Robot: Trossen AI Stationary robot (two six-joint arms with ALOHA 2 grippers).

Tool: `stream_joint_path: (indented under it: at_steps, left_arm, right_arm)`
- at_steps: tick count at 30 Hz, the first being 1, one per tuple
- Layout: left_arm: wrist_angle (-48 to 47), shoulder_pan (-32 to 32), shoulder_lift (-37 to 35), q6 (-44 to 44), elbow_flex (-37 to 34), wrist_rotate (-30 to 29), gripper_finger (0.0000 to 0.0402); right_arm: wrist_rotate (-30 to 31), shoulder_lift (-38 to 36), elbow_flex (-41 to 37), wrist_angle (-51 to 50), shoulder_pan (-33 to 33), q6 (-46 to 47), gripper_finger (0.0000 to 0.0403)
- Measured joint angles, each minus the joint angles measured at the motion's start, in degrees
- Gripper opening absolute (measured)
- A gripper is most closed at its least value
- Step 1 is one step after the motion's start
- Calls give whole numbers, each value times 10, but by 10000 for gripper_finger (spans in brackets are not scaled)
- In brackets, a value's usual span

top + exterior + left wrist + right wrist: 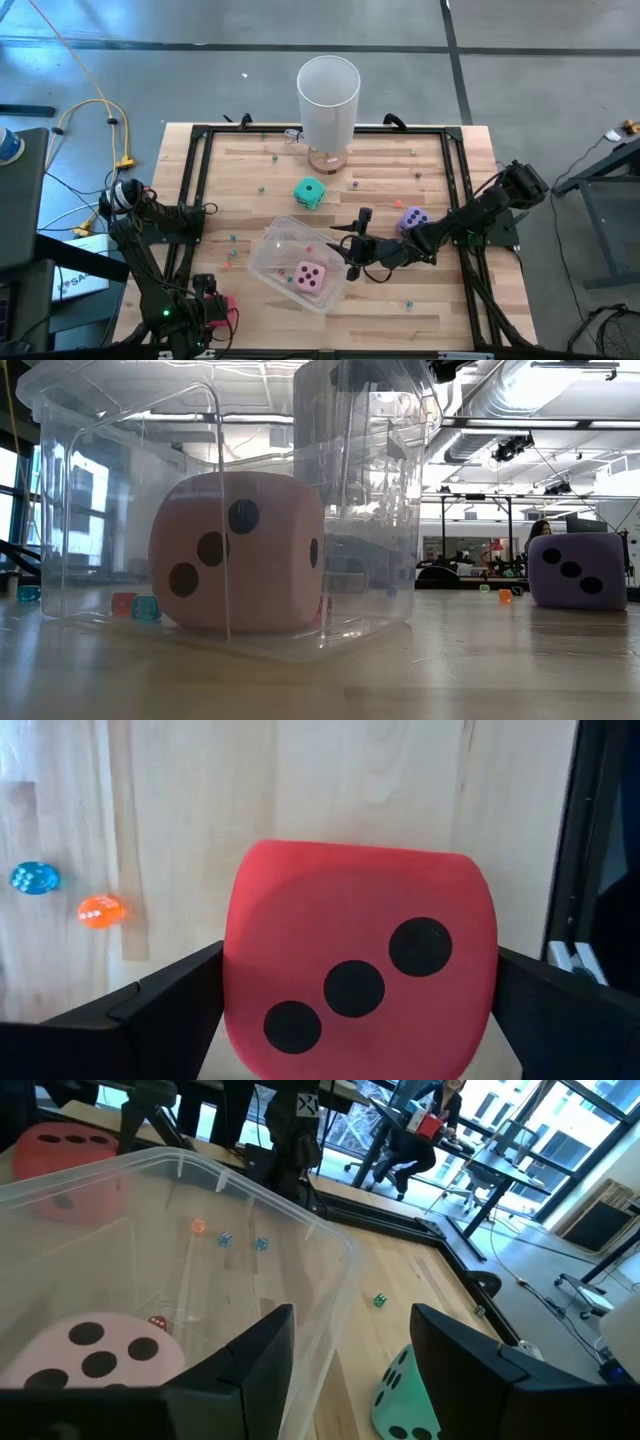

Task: Pick & Place Dice
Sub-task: Put the big orange dice into the transparent bin

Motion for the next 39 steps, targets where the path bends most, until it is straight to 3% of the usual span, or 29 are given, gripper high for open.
stream_joint_path:
  at_steps: [13, 22, 29, 35, 39]
  left_arm:
    - [15, -4, -13, 35, 0, -77, 399]
    - [87, -13, -116, 119, 0, -126, 399]
    - [135, -8, -212, 315, 0, -248, 399]
    - [225, 36, -276, 458, 1, -421, 399]
    - [281, 101, -283, 536, 2, -410, 399]
  right_arm:
    - [-5, 0, 0, 0, 0, 0, 192]
    - [-56, 0, 0, -3, 0, 34, 192]
    - [-145, 0, 0, 14, 0, 50, 192]
    - [-309, 0, 0, 172, 0, 19, 192]
    - [-368, 0, 0, 245, 1, -21, 192]
